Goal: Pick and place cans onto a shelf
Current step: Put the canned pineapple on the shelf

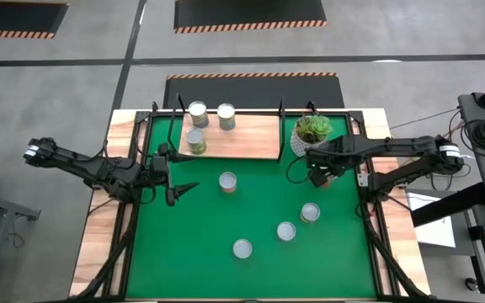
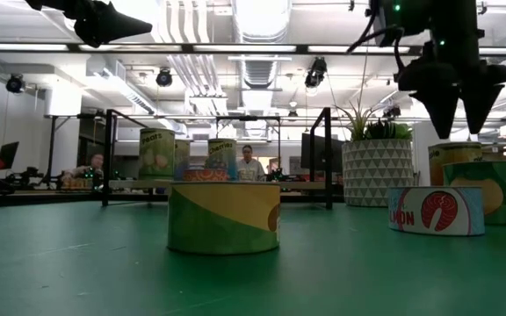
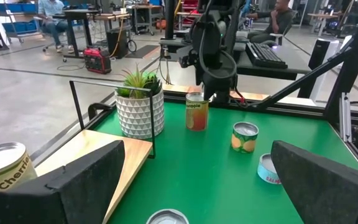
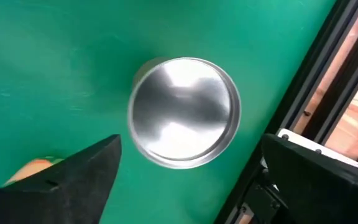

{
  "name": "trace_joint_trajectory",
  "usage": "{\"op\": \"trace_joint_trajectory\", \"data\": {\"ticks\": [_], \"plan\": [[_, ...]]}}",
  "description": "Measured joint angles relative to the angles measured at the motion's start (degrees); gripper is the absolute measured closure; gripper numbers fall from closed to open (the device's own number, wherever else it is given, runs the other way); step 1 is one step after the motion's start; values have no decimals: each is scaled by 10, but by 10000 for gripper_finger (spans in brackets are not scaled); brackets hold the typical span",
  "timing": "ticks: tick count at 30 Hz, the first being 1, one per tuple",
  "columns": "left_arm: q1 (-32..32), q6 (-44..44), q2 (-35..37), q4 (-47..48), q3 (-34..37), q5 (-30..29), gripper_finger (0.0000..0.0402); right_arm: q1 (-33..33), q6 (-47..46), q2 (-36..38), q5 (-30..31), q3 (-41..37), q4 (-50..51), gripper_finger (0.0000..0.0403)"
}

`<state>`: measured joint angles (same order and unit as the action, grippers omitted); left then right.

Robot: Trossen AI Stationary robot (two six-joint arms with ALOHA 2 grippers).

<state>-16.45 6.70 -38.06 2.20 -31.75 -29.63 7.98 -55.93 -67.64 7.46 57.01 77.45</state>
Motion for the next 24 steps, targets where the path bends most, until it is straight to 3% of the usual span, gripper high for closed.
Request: {"op": "trace_joint_trajectory", "data": {"ticks": [14, 24], "plan": [[0, -2, 0, 2, 0, 0, 15, 7, 19, 0, 1, -59, -86, 21], [0, -2, 0, 1, 0, 0, 15, 7, 5, 1, 1, -65, -104, 102]]}}
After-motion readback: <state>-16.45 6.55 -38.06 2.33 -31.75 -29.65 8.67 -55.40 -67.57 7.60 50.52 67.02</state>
